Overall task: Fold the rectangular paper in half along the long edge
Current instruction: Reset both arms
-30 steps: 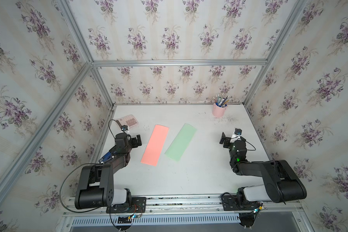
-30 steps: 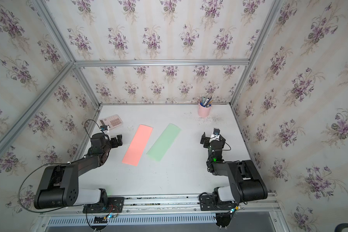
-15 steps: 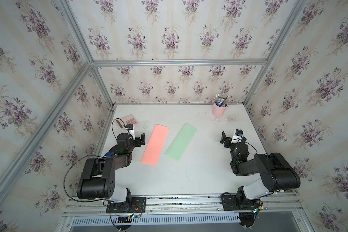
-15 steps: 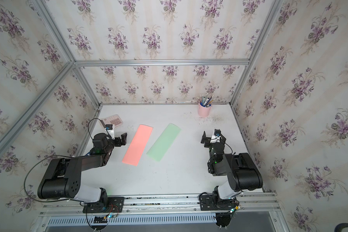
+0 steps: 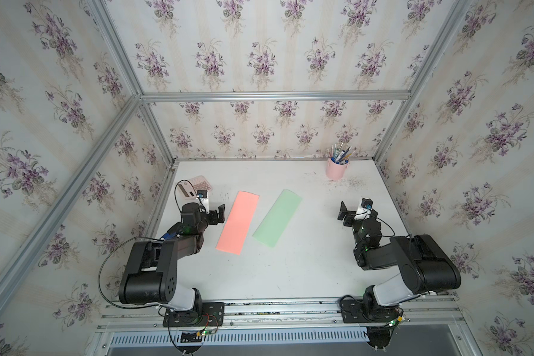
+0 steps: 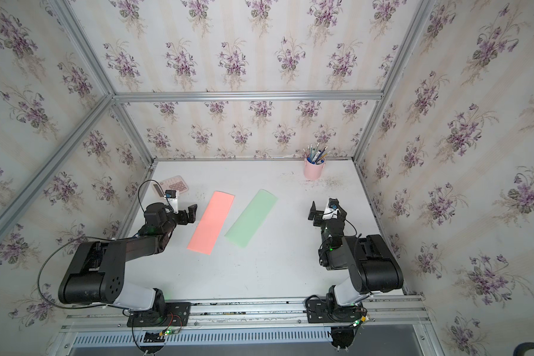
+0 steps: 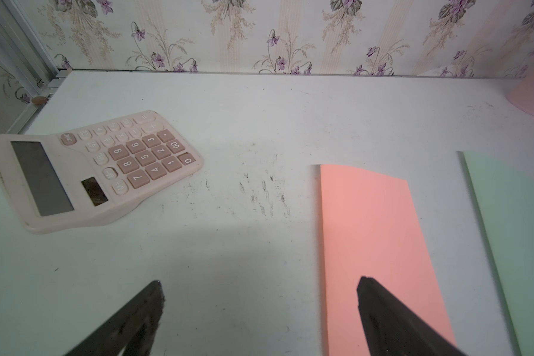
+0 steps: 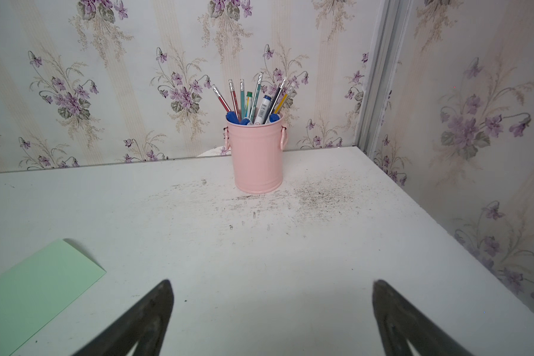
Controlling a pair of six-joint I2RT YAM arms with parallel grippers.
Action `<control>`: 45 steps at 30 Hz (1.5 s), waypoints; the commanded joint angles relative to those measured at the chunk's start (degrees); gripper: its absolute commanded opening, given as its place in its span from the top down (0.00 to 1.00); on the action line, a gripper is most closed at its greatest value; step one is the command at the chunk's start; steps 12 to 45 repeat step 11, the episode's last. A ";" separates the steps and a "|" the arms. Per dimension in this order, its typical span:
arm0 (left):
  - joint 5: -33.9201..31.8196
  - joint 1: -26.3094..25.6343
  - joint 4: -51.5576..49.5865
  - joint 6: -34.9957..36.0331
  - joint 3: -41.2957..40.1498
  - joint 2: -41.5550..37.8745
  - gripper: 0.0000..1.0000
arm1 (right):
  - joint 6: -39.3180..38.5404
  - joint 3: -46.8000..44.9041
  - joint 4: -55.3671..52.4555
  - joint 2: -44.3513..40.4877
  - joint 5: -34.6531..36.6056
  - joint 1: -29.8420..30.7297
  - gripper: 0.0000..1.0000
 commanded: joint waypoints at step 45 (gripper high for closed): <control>-0.24 -0.21 0.79 0.49 0.10 -0.19 0.00 | -0.16 0.14 1.75 0.02 0.18 0.02 0.00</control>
